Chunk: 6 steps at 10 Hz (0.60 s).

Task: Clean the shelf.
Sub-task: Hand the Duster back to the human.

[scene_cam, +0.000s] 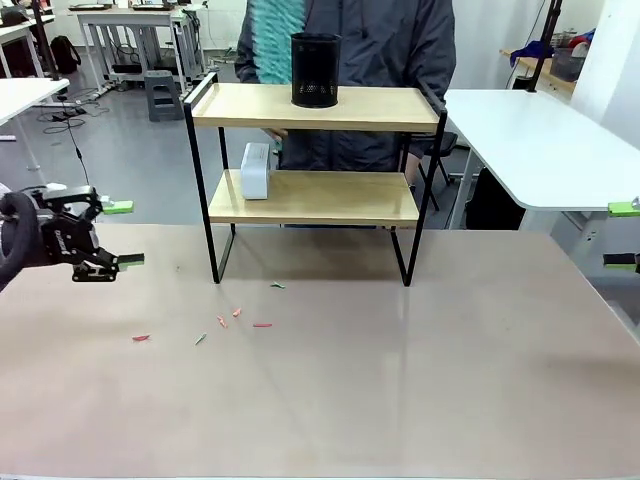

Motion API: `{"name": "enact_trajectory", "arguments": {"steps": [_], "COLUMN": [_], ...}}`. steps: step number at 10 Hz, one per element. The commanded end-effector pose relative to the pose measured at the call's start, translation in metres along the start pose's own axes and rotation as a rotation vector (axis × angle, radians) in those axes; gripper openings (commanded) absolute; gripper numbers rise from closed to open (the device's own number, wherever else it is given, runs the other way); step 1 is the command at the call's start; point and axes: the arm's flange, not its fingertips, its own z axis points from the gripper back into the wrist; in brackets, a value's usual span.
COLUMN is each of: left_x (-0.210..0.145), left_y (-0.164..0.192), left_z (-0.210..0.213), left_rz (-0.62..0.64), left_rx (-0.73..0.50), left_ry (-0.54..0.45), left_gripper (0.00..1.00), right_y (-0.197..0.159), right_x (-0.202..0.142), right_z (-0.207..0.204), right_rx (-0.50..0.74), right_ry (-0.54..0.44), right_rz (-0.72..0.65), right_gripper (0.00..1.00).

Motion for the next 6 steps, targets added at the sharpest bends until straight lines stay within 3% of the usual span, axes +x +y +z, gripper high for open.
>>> {"name": "enact_trajectory", "arguments": {"steps": [1,6], "left_x": [-0.0044,-0.0044], "left_y": [-0.0302,-0.0302], "left_z": [0.0281,0.0281], "left_rz": [-0.043,-0.043], "left_rx": [0.006,0.006], "left_ry": [-0.076,-0.076], "left_gripper": [1.0,1.0], "right_y": [0.0017,0.0017], "right_x": [-0.0021,-0.0021], "right_z": [0.0012,0.0012], "right_rx": [0.002,0.002], "right_ry": [0.009,0.009], "right_rz": [0.005,0.005], "right_gripper": [1.0,1.0]}}
